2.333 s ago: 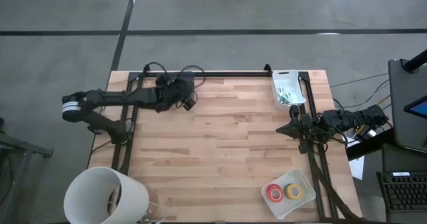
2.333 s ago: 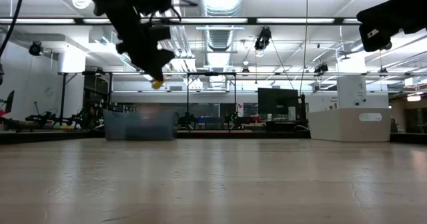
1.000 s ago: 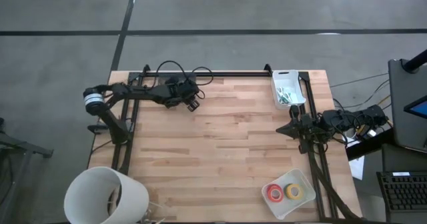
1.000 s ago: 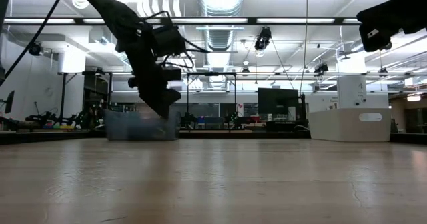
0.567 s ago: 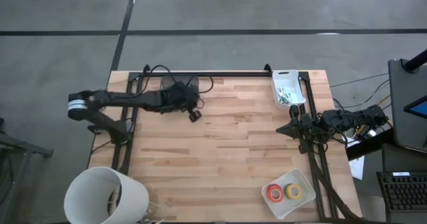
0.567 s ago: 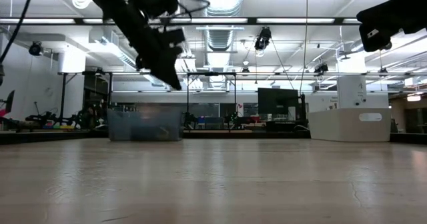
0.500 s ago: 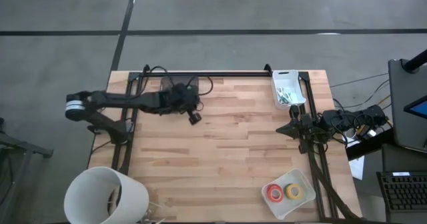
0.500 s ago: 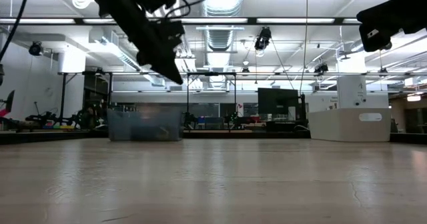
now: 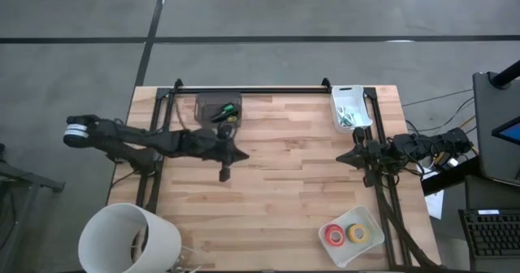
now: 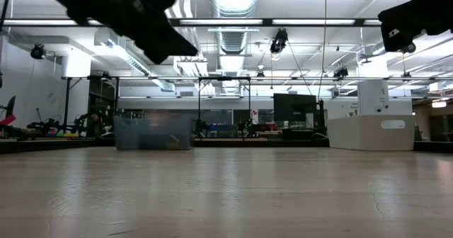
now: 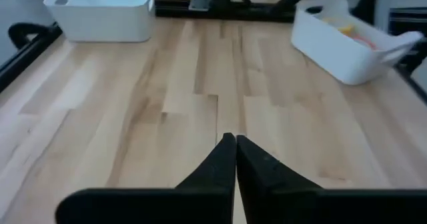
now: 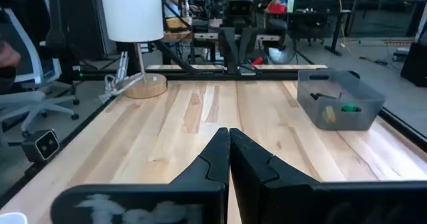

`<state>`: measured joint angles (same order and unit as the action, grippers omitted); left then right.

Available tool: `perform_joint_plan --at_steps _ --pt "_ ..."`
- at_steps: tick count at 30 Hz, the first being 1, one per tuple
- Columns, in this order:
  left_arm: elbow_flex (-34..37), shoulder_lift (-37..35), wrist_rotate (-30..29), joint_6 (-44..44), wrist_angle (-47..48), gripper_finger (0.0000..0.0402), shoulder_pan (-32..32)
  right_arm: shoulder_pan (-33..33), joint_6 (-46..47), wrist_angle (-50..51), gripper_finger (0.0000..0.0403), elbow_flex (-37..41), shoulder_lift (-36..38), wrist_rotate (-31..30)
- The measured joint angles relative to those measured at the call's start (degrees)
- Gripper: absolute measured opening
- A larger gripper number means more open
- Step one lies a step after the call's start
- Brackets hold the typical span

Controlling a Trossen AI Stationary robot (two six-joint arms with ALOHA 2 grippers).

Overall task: Pick and place Stapler, Stapler remover, tape
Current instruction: Return to Home Position

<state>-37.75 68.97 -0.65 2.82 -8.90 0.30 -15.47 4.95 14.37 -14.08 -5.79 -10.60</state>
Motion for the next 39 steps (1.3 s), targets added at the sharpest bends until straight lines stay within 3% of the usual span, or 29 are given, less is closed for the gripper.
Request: perform_joint_plan --at_steps 5,10,15,17,21,33,39 --pt "7.99 -6.4 1.06 5.07 -4.57 0.0021 -0.22 0.01 0.83 -0.33 0.0008 -0.01 0.06 0.1" --pt "15.7 -11.88 2.59 5.29 -10.52 0.001 -0.27 0.0 -0.73 -6.72 0.0008 0.06 -0.07 0.16" --pt "20.96 -17.48 3.87 6.35 -14.91 0.0005 -0.27 0.01 4.56 -9.2 0.0008 0.16 -0.76 0.12" --pt "22.85 -19.77 4.89 6.5 -15.15 0.001 -0.27 0.01 3.72 -8.45 0.0008 0.61 -1.43 -0.19" --pt "25.92 -23.9 5.29 7.35 -16.49 0.0011 -0.27 0.01 4.32 -8.62 0.0008 2.9 -3.17 -6.28" --pt "34.87 -40.72 6.07 5.71 -16.09 0.0015 -0.25 -0.01 0.61 -8.05 0.0008 4.62 1.72 -5.61" --pt "37.17 -50.68 5.82 5.51 -13.1 0.0019 -0.25 0.0 0.23 -2.07 0.0008 5.13 5.78 -5.93"
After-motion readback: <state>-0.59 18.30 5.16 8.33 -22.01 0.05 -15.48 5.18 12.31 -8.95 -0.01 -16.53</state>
